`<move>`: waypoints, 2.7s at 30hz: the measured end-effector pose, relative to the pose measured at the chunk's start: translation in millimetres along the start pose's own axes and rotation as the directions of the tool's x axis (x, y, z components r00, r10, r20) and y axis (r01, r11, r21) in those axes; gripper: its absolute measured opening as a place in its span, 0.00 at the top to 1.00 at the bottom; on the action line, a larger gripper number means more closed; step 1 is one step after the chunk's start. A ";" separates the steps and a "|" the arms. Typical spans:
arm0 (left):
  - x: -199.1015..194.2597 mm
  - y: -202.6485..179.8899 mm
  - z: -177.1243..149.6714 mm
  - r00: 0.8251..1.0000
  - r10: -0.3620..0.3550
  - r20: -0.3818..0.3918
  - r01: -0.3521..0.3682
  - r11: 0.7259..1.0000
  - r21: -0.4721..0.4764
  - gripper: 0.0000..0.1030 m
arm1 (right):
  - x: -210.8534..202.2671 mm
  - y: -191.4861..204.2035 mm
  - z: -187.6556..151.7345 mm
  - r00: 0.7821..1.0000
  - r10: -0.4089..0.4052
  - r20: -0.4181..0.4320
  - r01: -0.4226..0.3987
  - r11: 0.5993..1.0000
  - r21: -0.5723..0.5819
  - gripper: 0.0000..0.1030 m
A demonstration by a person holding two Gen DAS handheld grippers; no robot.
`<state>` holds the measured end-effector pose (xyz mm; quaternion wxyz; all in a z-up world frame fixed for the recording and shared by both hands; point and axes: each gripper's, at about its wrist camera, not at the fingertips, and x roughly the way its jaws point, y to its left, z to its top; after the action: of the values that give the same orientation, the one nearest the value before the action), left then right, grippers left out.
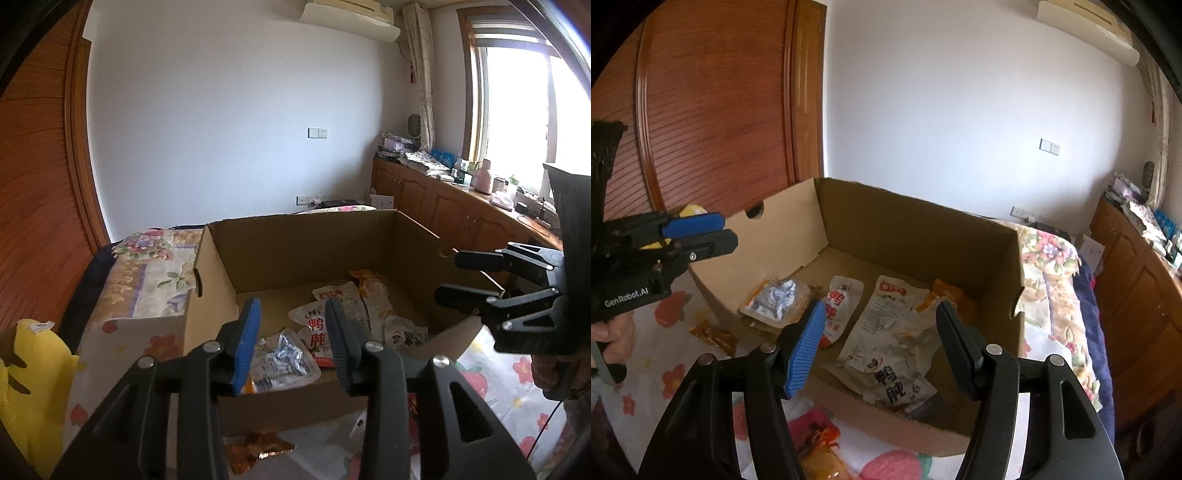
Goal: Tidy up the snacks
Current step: 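Return both grippers to the table toward the teal bar and pink-wrapped pastry, then close the left gripper on the teal wrapped bar while the right gripper grasps the pink-wrapped pastry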
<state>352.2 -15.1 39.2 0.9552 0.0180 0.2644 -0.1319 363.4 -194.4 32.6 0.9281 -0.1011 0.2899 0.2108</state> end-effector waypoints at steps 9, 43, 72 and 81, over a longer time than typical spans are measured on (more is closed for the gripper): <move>-36.3 -2.1 -19.4 1.000 -0.008 -0.017 0.009 1.000 0.009 0.60 | -46.1 3.2 -18.8 1.000 0.020 -0.001 -0.020 1.000 0.019 0.37; -56.8 -40.9 -141.3 0.963 -0.104 -0.247 0.103 0.995 -0.014 0.54 | 0.4 25.8 -107.4 0.941 0.159 -0.299 -0.160 0.987 0.020 0.33; -73.6 -63.1 -155.3 0.948 -0.151 -0.281 0.138 0.988 -0.065 0.54 | 22.1 38.4 -103.9 0.883 0.213 -0.417 -0.257 0.965 -0.051 0.34; -70.8 -70.5 -159.7 0.941 -0.155 -0.302 0.142 0.988 -0.065 0.54 | 3.2 40.6 -127.6 0.904 0.141 -0.404 -0.185 0.980 -0.072 0.51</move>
<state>195.5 -49.2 -59.5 0.8902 -0.0019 0.4125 -0.1936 284.3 -196.7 -75.5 0.8220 -0.1676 0.4677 0.2783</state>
